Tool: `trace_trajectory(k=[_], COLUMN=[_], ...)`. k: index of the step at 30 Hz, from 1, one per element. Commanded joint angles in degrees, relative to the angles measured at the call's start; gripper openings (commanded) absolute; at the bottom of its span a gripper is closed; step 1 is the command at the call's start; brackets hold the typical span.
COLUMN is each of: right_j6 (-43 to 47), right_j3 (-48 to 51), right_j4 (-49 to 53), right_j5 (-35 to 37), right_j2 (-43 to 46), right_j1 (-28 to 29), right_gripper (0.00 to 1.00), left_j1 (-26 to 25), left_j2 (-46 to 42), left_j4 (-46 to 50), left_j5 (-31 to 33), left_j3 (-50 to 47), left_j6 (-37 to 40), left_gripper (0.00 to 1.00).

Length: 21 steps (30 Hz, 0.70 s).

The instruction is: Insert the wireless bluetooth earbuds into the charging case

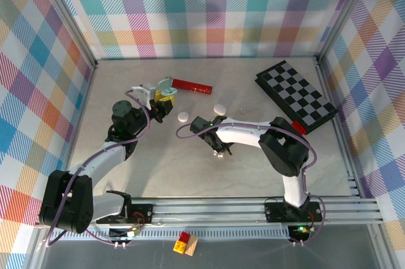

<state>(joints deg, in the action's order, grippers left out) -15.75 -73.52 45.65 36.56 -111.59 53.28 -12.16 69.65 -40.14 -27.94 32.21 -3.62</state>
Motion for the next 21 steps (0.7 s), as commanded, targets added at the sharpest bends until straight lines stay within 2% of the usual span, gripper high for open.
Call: trace_trajectory(k=[1, 21], right_j6=[0.2, 1.2], right_j3=[-1.2, -0.9], right_j4=[1.4, 0.7], right_j5=[1.6, 0.8], right_j2=[-1.4, -2.9], right_j1=[0.1, -0.2], right_gripper=[0.32, 0.2], left_j1=[0.7, 0.7], left_j2=[-0.9, -0.5], left_j4=[0.2, 0.1], left_j5=[-0.4, -1.8], left_j3=[1.3, 1.3], left_j6=[-0.2, 0.4], left_gripper=[0.37, 0.37])
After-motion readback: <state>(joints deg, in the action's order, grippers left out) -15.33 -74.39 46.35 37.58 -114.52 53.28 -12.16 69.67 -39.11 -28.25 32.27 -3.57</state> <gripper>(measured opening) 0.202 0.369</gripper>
